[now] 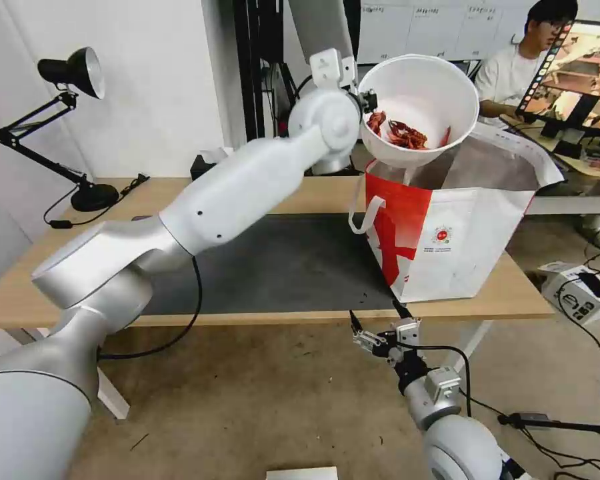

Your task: Pick up the trash from the table and place it into the takeout bag.

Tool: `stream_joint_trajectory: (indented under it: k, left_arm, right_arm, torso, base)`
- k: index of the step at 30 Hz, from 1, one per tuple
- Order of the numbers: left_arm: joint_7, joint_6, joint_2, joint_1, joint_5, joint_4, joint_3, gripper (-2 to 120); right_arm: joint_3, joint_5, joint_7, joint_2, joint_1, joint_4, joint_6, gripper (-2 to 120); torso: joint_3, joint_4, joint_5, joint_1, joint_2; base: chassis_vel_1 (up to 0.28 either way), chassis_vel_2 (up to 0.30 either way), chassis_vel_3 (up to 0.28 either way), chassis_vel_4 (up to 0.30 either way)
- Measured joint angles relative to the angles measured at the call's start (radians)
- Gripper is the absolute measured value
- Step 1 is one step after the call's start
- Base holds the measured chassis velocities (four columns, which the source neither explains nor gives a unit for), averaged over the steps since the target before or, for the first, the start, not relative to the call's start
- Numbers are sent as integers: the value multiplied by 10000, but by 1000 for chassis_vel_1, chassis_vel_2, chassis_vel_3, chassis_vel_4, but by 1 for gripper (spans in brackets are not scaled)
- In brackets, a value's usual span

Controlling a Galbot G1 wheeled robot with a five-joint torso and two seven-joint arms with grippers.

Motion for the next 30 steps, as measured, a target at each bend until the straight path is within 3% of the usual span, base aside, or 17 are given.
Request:
stream_joint_trajectory:
  k: [13,30]
  left_arm:
    - [407,211,183,-183,360,-556,675,0]
    - [579,280,-6,18,436,-620,1070,0]
  right_arm:
    - [0,0,0,0,0,1,0,100]
    - [0,0,0,0,0,0,0,100]
  torso:
    - [0,0,0,-2,0]
    - [0,0,0,-1,0]
  base:
    - [0,0,0,0]
    - [0,0,0,0]
